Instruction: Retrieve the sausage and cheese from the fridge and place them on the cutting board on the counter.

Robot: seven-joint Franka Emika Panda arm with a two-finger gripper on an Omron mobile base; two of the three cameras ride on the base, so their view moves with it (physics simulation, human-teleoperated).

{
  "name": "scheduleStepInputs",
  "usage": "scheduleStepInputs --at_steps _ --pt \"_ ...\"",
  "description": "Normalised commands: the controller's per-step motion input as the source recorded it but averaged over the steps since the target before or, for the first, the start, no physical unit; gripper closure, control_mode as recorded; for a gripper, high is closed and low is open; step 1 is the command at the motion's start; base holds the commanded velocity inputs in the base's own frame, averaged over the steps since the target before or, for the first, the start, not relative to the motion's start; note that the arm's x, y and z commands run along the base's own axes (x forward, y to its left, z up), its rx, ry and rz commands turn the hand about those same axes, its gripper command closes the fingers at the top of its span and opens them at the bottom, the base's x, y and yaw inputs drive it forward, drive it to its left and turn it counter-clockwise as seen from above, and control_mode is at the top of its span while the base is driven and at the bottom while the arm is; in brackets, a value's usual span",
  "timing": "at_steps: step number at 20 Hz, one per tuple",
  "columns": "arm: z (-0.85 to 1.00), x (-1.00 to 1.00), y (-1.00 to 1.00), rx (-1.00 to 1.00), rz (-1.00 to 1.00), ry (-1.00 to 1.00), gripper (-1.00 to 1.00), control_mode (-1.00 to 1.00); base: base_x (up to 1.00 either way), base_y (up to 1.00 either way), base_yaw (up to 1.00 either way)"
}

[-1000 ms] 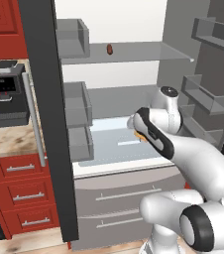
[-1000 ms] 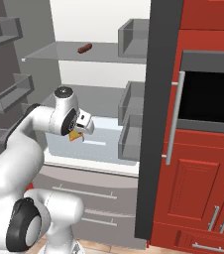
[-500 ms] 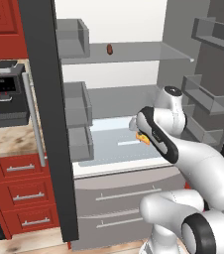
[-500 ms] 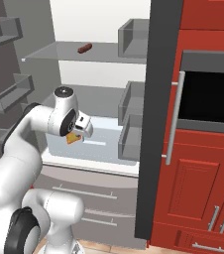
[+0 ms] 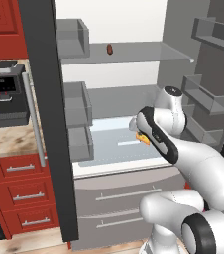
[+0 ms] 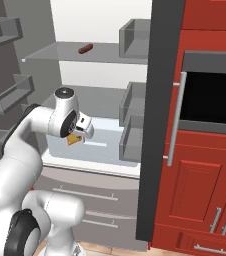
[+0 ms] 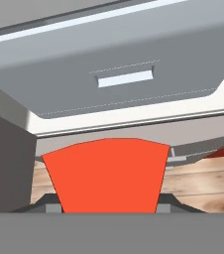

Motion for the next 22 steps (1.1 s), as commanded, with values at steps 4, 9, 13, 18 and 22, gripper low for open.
scheduleStepInputs --at_steps 4,9,13,18,22 --pt "0.00 0.00 0.00 0.00 0.00 0.00 1.00 -1.00 0.00 0.00 0.00" --pt "0.00 0.00 0.00 0.00 0.00 0.00 1.00 1.00 0.00 0.00 0.00" --pt "0.00 0.00 0.00 0.00 0.00 0.00 1.00 1.00 0.00 0.00 0.00" --pt "0.00 0.00 0.00 0.00 0.00 0.00 1.00 1.00 -0.06 0.01 0.00" --pt "0.00 0.00 0.00 0.00 0.00 0.00 1.00 1.00 -0.73 0.13 0.01"
